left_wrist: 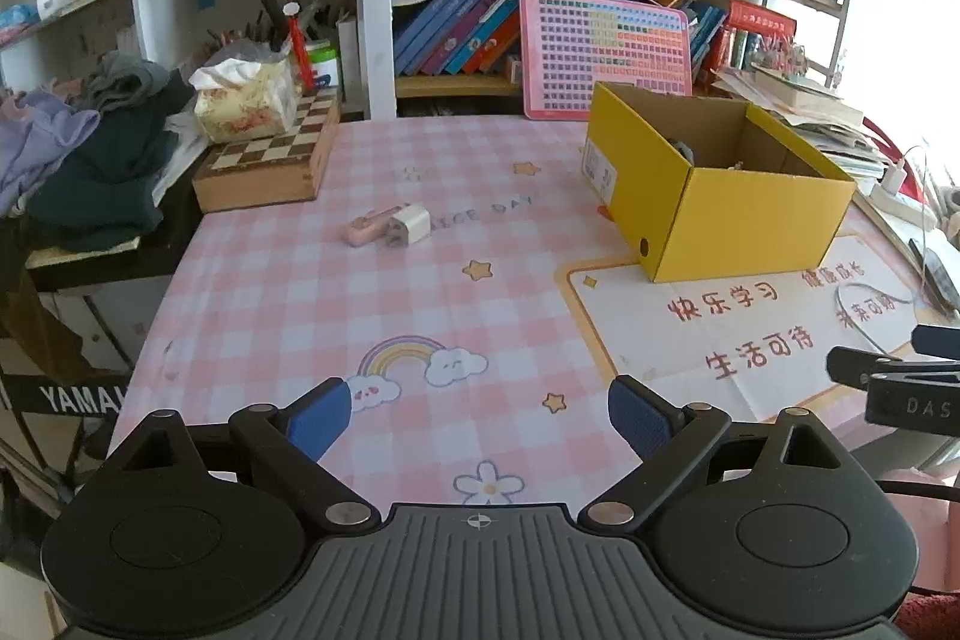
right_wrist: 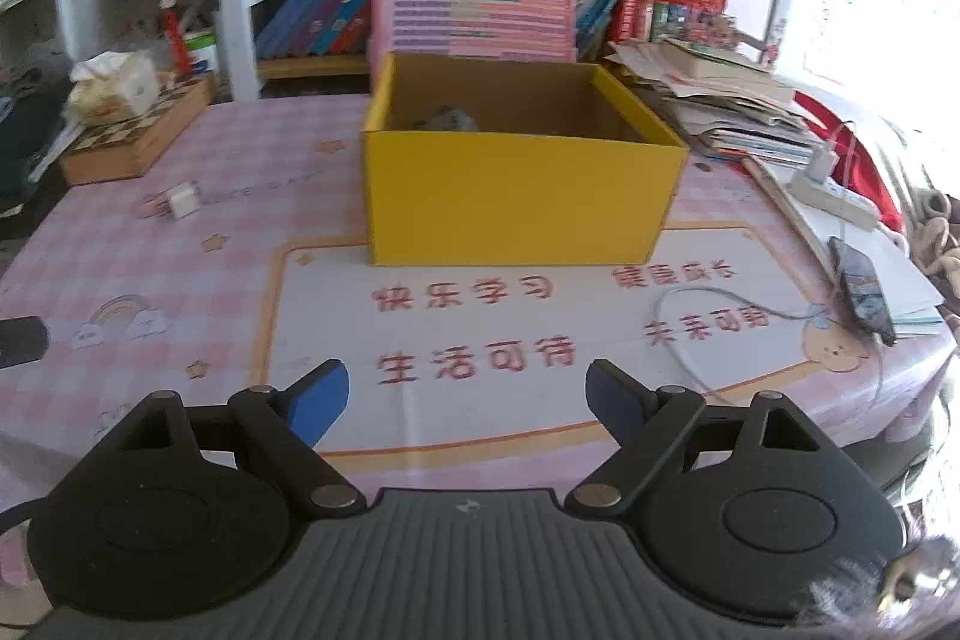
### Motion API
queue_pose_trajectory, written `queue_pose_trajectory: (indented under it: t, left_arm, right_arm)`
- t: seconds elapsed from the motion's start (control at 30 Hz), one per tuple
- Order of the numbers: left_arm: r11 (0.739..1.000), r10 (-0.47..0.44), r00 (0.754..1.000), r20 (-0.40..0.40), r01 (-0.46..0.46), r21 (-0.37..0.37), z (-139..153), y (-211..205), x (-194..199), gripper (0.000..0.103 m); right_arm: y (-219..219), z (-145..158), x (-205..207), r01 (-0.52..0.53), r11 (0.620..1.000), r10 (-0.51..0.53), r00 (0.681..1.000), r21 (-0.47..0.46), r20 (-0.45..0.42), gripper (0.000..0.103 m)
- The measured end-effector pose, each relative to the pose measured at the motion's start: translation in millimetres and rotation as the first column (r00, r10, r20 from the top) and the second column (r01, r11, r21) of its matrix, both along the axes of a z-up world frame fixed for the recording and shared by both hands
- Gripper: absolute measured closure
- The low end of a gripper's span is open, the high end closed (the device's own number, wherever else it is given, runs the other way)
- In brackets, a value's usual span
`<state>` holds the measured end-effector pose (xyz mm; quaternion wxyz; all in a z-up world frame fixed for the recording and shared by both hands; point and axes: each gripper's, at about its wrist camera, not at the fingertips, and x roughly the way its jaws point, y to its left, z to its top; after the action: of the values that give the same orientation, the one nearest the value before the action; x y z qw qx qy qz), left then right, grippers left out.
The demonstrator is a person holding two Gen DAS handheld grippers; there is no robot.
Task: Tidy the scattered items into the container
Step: 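Move both tools toward the pink toy and white charger cube on the table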
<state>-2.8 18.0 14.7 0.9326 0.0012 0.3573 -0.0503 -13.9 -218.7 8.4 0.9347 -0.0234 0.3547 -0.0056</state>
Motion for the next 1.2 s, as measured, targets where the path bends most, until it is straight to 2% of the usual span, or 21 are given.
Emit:
queue_pose_trajectory:
  t: [0.2, 0.37, 0.9, 1.2]
  left_arm:
    - [1.000, 0.000, 1.000, -0.001, 0.000, -0.001, -1.4, 7.0, -4.9, 0.008]
    - [1.000, -0.002, 1.000, -0.006, 0.002, 0.012, -2.6, 11.4, -7.2, 0.002]
    - [1.000, 0.009, 0.999, -0.038, -0.008, 0.026, -7.6, 30.3, -15.7, 0.002]
    - [0.997, 0.033, 0.998, -0.058, -0.029, 0.066, -10.3, 36.7, -14.5, 0.002]
  right_arm:
    - [17.6, -0.1, -3.2, -0.057, 0.998, 0.057, 0.998, -0.011, -0.002, 0.009]
    - [32.4, -0.1, -4.7, -0.104, 0.994, 0.104, 0.995, -0.026, 0.001, 0.006]
    - [73.6, -2.4, 3.1, -0.227, 0.973, 0.226, 0.974, -0.047, -0.020, 0.003]
    - [91.3, -4.8, 10.5, -0.274, 0.961, 0.272, 0.962, -0.047, -0.032, 0.003]
